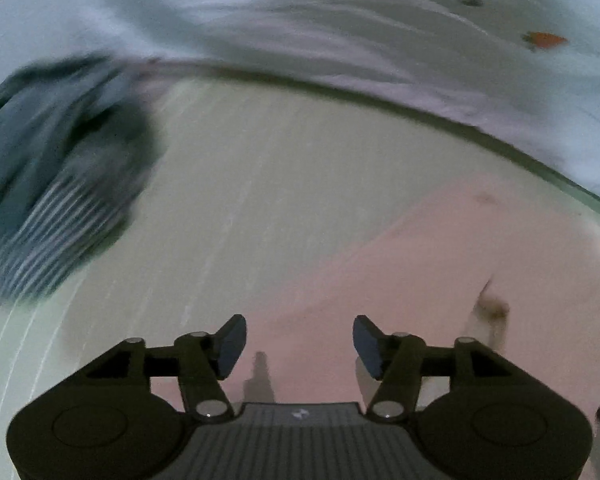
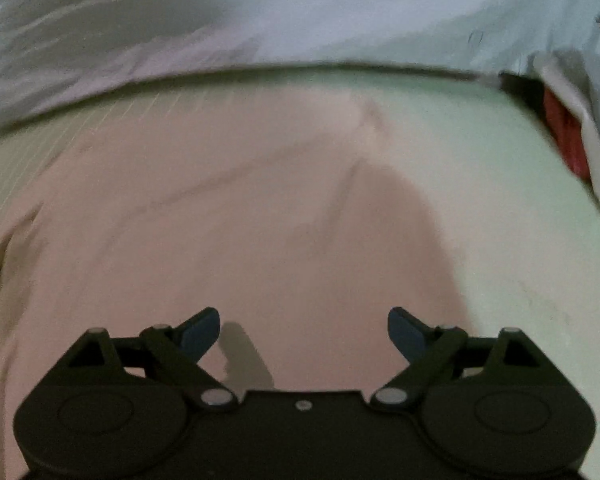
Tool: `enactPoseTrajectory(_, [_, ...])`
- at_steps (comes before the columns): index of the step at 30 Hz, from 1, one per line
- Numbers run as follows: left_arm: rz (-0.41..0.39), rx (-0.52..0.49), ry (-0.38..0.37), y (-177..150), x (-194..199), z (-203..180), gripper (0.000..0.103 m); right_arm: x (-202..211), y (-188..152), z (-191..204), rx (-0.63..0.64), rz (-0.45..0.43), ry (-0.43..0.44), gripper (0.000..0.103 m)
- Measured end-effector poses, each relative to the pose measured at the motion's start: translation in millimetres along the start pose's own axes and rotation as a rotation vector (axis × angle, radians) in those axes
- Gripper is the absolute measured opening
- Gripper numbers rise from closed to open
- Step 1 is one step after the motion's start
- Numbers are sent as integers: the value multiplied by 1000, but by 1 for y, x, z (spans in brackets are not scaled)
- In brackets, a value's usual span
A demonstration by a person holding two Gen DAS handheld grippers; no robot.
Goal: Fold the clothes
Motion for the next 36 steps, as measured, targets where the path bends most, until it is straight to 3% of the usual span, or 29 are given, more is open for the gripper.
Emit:
enactPoseTrajectory(5, [40, 86, 39, -46, 20, 63, 70, 26, -50, 24, -19, 35, 15, 94])
enactPoseTrajectory(13, [101, 82, 65, -69, 18, 127, 77, 48, -96, 50, -94, 82, -18, 103])
enactPoseTrajectory(25, [138, -173, 20, -76, -7, 141, 82, 56, -112, 64, -264, 48, -111, 103])
enactPoseTrajectory(36, [103, -240, -10, -77, -13, 132, 85, 56, -115, 70, -341, 39, -157, 103])
Point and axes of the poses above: each gripper's, at about its wrist camera, not at the fingertips, and x roughly against the way its jaws point, z to its left, y to its top, the point moved 5 cm from there along -x, roughly the way its jaws point, and after that the axes turned 9 degrees about z, right-handed, at the moved point
